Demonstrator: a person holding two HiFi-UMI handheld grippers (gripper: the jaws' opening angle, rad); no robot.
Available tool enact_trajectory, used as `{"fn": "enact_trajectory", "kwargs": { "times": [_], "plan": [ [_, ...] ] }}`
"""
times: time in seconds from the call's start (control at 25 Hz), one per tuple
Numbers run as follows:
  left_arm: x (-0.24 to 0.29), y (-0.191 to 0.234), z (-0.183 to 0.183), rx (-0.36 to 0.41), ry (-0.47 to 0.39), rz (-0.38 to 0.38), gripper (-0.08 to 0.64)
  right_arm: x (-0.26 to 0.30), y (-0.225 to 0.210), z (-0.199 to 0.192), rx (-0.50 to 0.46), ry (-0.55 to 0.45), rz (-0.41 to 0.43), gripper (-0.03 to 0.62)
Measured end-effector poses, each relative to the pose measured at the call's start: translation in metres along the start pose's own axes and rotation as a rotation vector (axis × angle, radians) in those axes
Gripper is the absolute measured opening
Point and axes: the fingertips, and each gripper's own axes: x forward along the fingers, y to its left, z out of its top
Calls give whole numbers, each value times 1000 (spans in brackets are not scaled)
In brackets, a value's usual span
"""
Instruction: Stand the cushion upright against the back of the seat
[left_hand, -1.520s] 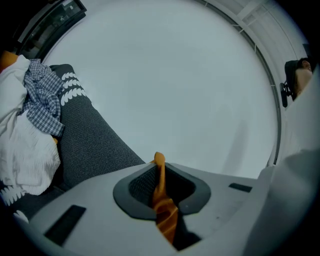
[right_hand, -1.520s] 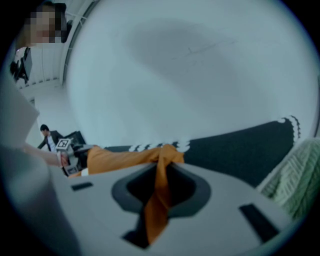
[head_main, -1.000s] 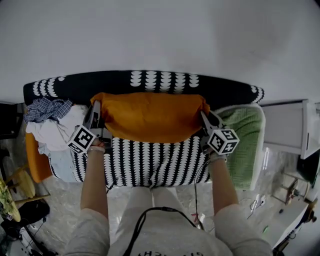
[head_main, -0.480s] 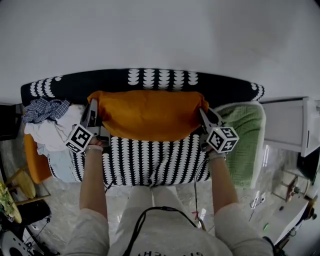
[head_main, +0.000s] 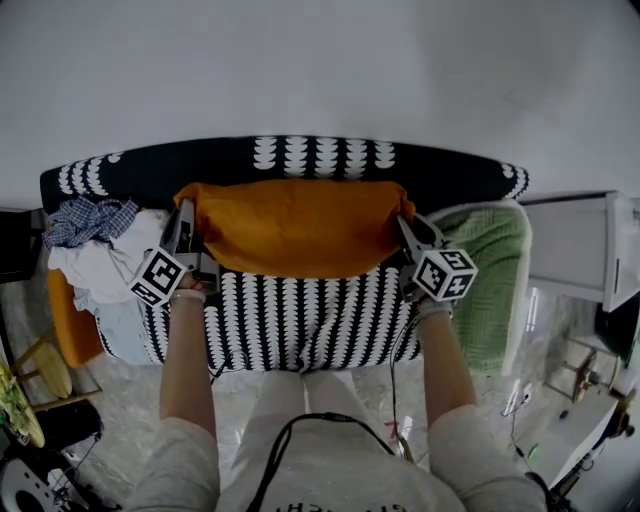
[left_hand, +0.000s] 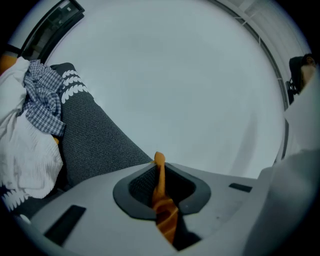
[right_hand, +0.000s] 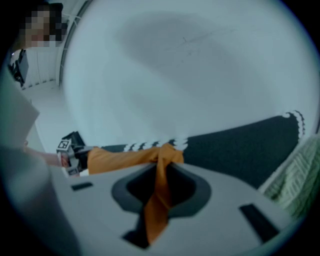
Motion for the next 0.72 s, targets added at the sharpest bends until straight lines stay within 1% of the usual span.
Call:
{"fn": "enact_trajectory", "kwargs": {
  "times": [0.12, 0.28, 0.4, 0.6, 0.72],
  "plan": [
    [3, 6, -8, 44, 29, 28, 61, 4, -6, -10, 18, 35, -24, 67],
    [6, 10, -12, 47, 29, 25, 61, 7, -10, -13, 59, 8, -21, 67],
    [6, 15, -14, 74, 35, 45, 61, 6, -11, -12, 78, -12, -23, 67],
    [6, 16, -16, 161, 61, 96, 61, 2, -11, -11, 40, 7, -76, 81],
    [6, 17, -16, 184, 67, 113, 61, -2, -11, -9, 9, 26, -104, 97]
  ]
}}
